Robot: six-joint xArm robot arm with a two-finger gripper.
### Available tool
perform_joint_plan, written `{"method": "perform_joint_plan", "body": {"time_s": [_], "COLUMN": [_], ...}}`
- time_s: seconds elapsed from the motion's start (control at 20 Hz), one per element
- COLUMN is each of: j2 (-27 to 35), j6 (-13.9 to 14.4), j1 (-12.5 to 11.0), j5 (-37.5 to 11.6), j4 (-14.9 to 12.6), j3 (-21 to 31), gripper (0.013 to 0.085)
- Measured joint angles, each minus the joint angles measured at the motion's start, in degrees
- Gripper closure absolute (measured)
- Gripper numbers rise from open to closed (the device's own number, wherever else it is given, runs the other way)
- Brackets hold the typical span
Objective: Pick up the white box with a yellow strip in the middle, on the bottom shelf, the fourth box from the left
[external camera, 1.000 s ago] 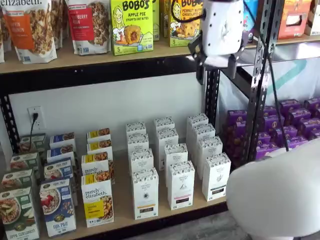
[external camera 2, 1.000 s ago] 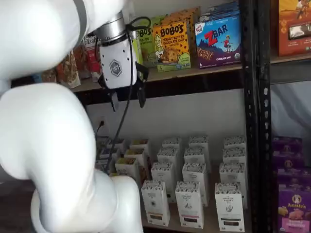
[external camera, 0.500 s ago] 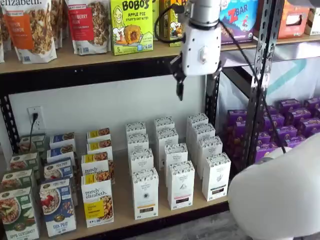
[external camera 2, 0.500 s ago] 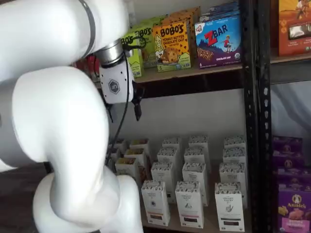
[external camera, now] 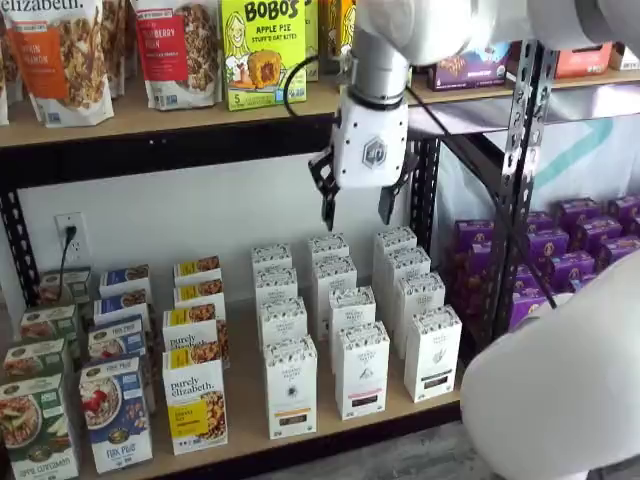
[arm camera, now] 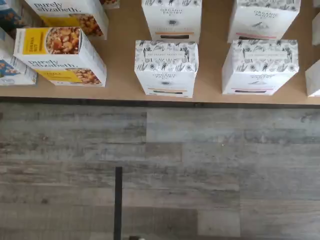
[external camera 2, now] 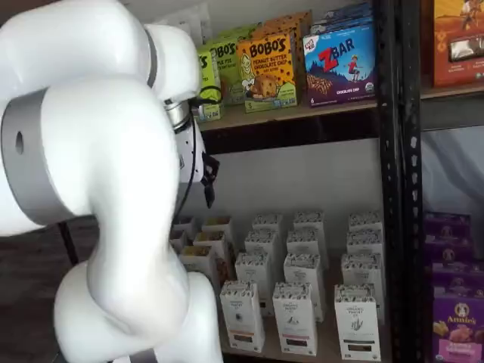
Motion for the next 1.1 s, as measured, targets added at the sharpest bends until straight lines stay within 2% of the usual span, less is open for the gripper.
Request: {"method": "perform_joint_plan", "body": {"time_s": [0.3, 0.55, 1.1], "j2": [6.95, 13.83, 30.71], "j6": [0.53, -1.22, -1.87], "j1": [0.32, -0.52, -0.69], "j5": [-6.1, -12.81, -26.17], "j4": [-0.33, 1.09, 1.15], "j3": [1.39, 2.04, -0.4], "gripper": [0.013, 0.013, 0.013]}}
